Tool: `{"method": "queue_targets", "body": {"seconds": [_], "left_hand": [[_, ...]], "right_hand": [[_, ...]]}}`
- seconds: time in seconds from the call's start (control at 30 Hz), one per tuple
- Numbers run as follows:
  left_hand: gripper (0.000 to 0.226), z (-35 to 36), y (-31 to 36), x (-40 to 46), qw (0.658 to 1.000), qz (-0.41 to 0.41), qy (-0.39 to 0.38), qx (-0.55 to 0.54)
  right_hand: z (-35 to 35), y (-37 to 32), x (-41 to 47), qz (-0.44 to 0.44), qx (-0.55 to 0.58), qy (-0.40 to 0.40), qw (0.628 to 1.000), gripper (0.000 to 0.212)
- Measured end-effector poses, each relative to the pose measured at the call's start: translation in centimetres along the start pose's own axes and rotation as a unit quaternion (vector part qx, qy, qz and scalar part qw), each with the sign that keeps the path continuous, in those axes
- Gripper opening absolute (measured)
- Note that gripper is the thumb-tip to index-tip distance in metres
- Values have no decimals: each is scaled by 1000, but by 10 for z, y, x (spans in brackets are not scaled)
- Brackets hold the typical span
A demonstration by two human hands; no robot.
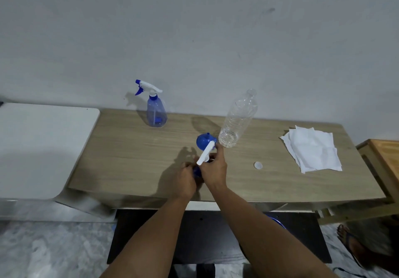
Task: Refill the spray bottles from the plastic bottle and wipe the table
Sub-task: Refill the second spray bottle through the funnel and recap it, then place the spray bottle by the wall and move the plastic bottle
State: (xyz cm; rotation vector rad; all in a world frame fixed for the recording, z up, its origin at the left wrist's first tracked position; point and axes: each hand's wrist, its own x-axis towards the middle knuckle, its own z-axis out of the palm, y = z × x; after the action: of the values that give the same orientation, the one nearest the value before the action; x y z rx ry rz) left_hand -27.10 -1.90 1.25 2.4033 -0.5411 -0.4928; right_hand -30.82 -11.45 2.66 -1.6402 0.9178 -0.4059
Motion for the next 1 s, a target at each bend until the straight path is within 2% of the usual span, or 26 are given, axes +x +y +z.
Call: {"method": "queue_targets", "body": {"seconds": [0.1, 0.2, 0.27, 0.33, 0.4, 0.53, 0.6, 0.77, 1.0], "left_hand": [[35, -13, -10, -11, 999, 5, -38, -8], [50, -37, -27, -17, 1000, 8, -10, -24], [63, -63, -36, -25, 1000, 4, 18, 16], [73, -88, -49, -30, 996, 0, 59, 60], [70, -110, -67, -34, 993, -2, 97, 65], [66, -141, -102, -47, 985, -41, 163, 26], [67, -150, -112, -52, 982, -56, 179, 3], [68, -153, -130, -62, 979, -82, 181, -46], [68, -150, -142, -66, 978, -80, 192, -28]], "right_hand": [[1, -6, 7, -36, -62, -34, 997, 40], [2, -28, 9, -95, -97, -19, 991, 26], [6, -45, 8, -112, -86, -22, 990, 27], [14, -62, 5, -78, -17, -59, 995, 26], [27, -74, 1, -40, 33, -112, 992, 21], [51, -78, -11, 17, 40, -232, 972, 16], [62, -71, -19, 47, 5, -282, 958, 15], [84, -52, -42, 64, -75, -319, 942, 25], [102, -48, -46, 49, -150, -278, 948, 85]]}}
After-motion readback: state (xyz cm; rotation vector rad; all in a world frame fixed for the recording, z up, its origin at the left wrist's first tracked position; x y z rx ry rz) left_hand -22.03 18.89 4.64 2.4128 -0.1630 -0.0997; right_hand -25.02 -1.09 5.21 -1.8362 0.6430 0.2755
